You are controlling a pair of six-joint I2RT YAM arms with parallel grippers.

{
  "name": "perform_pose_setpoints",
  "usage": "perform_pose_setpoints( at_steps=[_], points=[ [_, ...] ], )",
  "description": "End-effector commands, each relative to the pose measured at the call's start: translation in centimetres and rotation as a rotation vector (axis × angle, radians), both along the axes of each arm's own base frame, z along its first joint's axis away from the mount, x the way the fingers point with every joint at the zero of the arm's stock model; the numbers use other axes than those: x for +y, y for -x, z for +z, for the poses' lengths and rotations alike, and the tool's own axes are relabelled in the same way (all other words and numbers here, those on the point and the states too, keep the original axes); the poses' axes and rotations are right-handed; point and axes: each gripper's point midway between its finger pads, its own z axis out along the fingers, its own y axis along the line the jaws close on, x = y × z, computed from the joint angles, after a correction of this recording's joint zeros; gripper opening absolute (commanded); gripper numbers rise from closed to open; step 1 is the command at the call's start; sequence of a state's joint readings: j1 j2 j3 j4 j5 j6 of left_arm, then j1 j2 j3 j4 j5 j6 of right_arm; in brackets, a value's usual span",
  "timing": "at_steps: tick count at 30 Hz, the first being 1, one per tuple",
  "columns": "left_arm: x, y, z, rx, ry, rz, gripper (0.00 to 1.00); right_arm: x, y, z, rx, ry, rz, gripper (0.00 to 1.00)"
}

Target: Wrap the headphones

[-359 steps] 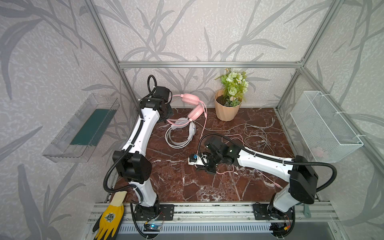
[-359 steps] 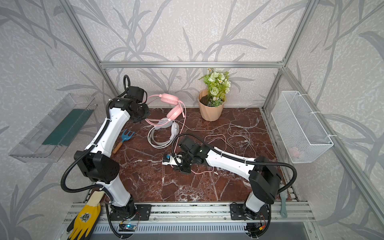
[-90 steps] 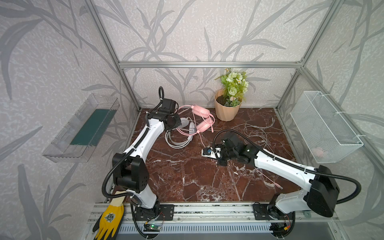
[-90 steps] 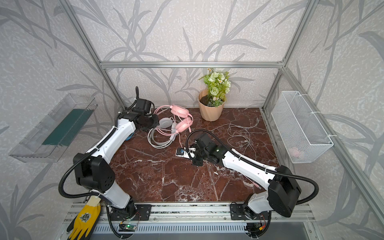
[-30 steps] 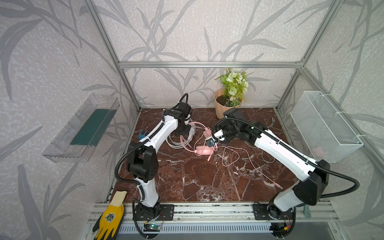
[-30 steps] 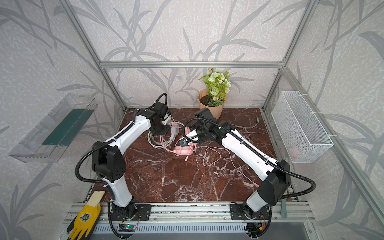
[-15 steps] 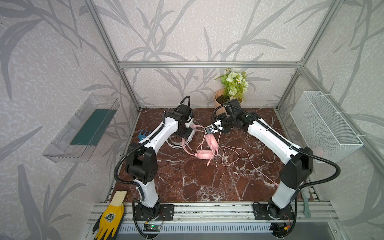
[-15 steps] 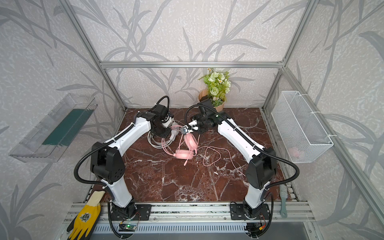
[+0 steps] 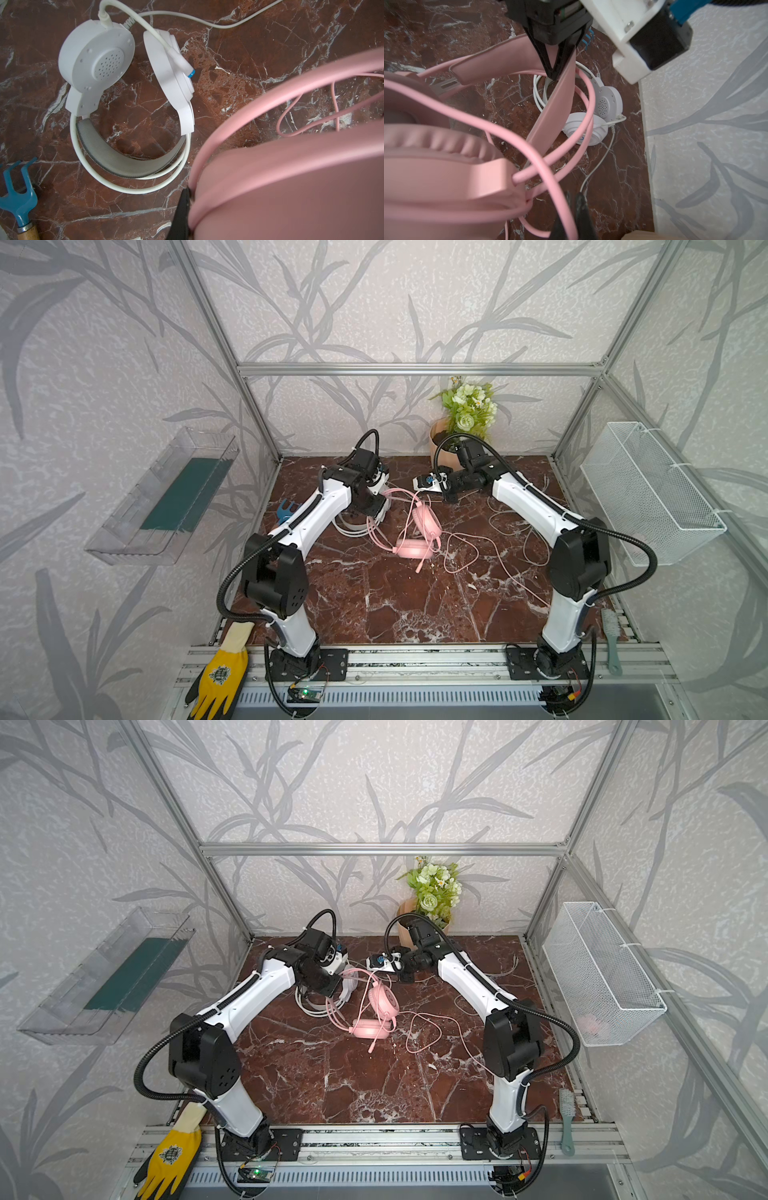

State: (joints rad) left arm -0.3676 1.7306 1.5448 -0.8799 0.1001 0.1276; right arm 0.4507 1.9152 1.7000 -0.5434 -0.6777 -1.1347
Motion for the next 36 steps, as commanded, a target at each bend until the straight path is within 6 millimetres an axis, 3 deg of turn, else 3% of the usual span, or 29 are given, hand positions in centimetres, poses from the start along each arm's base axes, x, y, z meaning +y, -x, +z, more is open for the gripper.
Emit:
perform_pose_setpoints(
  at_steps=[1,4,7,12,19,26,36],
  points=[
    [-0.9,0.5,2.9,-0.066,0.082,-0.011,0.0,0.9,0.0,0.1,0.093,-0.104,-0.004,0.0],
    [-0.8,0.4,3.3,-0.087,0.092,0.004,0.0,1.3,-0.2,-0.3,0.141,-0.163,-0.037,0.01],
    [-0.7,0.4,3.5,-0.093,0.099,0.014,0.0,1.4,0.1,-0.7,0.17,-0.203,-0.05,0.1],
    [-0.5,0.5,3.3,-0.081,0.115,0.03,0.0,1.5,0.3,-1.5,0.234,-0.244,-0.078,0.38],
    [-0.3,0.5,3.3,-0.064,0.151,0.056,0.0,1.1,-0.1,-1.7,0.258,-0.297,-0.135,0.47],
    [0.1,0.4,3.6,-0.062,0.175,0.085,0.0,-0.3,-0.9,-1.7,0.252,-0.348,-0.239,0.72],
    [-0.1,-0.1,4.0,-0.058,0.242,0.108,0.0,-1.5,1.6,-3.4,0.283,-0.32,-0.25,0.82]
  ],
)
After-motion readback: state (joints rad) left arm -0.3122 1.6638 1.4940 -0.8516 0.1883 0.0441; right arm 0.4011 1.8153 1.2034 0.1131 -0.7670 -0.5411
